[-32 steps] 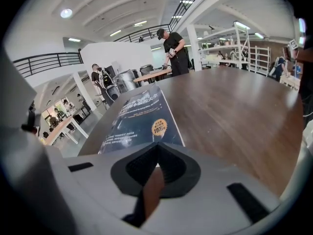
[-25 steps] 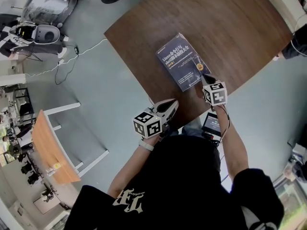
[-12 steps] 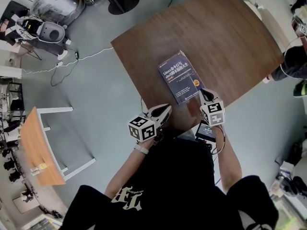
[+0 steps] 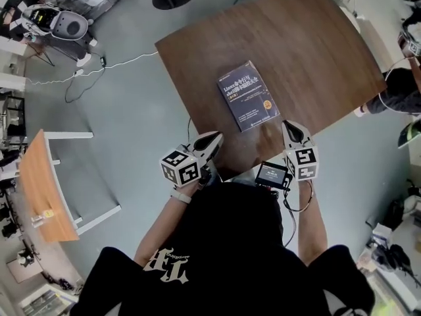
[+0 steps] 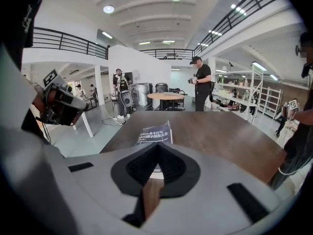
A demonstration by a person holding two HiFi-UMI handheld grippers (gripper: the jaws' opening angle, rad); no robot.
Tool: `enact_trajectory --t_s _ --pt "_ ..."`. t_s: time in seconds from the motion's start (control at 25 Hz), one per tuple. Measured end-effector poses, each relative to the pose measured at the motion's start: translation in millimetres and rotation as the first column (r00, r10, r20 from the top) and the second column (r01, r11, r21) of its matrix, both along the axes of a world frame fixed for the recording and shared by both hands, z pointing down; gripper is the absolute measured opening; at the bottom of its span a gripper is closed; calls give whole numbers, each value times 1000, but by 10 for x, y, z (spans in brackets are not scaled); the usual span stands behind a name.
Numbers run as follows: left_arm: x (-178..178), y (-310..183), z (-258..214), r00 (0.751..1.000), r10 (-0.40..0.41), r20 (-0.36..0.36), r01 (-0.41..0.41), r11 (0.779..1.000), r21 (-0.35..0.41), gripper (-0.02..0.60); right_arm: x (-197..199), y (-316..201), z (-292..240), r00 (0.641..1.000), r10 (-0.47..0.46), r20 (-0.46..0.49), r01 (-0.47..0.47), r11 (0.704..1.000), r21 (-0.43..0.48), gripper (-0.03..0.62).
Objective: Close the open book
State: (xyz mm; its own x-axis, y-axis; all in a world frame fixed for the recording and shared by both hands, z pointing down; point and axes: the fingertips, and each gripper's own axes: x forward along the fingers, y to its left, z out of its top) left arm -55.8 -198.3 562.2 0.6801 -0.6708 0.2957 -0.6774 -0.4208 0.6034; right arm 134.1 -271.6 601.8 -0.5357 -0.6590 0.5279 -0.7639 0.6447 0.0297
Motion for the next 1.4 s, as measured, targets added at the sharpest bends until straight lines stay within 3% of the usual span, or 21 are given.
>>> enact_trajectory --t_s 0.36,0.92,1.12,1.4 --pt "-129 321 -187 993 95 -75 -91 995 47 5 -26 584 -306 996 81 -27 -80 996 30 -12" --pt "-835 1161 -466 986 161 -43 -152 976 153 5 -1056 1578 -1099 998 55 27 -57 992 113 -12" --pt "-1001 1418 -499 981 175 -85 -158 973 170 5 -1435 1930 -1211 1000 -3 8 2 992 122 -12" --pt "-1154 1678 -436 974 192 -124 -170 971 168 5 -1586 2276 -1220 1000 15 -25 -12 995 100 -12"
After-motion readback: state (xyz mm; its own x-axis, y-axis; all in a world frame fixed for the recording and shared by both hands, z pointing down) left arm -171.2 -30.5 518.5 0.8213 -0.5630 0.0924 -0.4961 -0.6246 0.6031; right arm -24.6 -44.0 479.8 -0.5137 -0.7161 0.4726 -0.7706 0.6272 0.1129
